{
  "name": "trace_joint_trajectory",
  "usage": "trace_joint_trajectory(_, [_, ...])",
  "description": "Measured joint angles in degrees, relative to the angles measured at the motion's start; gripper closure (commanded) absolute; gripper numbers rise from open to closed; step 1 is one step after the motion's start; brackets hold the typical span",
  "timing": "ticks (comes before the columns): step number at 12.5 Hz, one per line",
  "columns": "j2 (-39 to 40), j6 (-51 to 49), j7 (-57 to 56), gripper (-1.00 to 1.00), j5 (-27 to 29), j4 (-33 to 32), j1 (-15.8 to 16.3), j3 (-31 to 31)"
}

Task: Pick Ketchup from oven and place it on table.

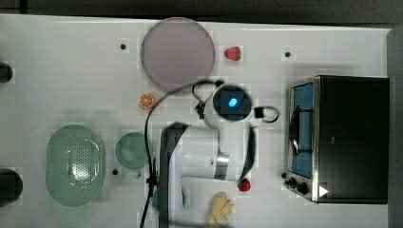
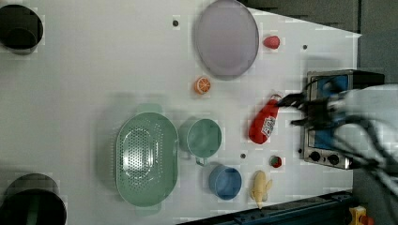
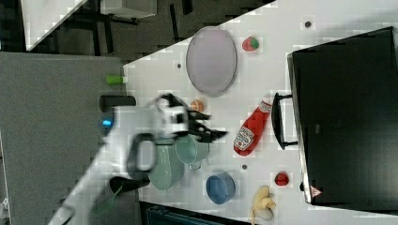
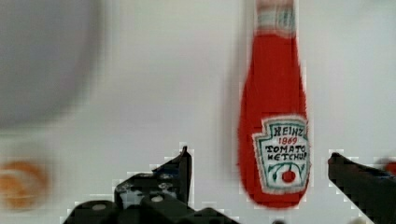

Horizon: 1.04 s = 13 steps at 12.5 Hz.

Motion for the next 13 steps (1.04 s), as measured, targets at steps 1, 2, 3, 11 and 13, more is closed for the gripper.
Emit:
trace_joint_trajectory(1, [-3.4,-5.6,1.0,-1.0,0.2,4.6,-0.4,0.1])
trace_joint_trajectory(2, [-5.9,-9.5,2.3,-1.0,-0.2,10.0,-0.8,0.3])
trace_joint_trajectory(3, [-8.1,-14.1,3.0,-1.0,0.1,15.2,-0.7,0.0])
trace_joint_trajectory(11, [-11.9,-41.5,8.6,-1.0,-2.9,39.8,-0.4,-2.2])
trace_joint_trajectory(13, [-10.8,-41.0,8.6,-1.0,-3.2,39.1,0.0,-1.9])
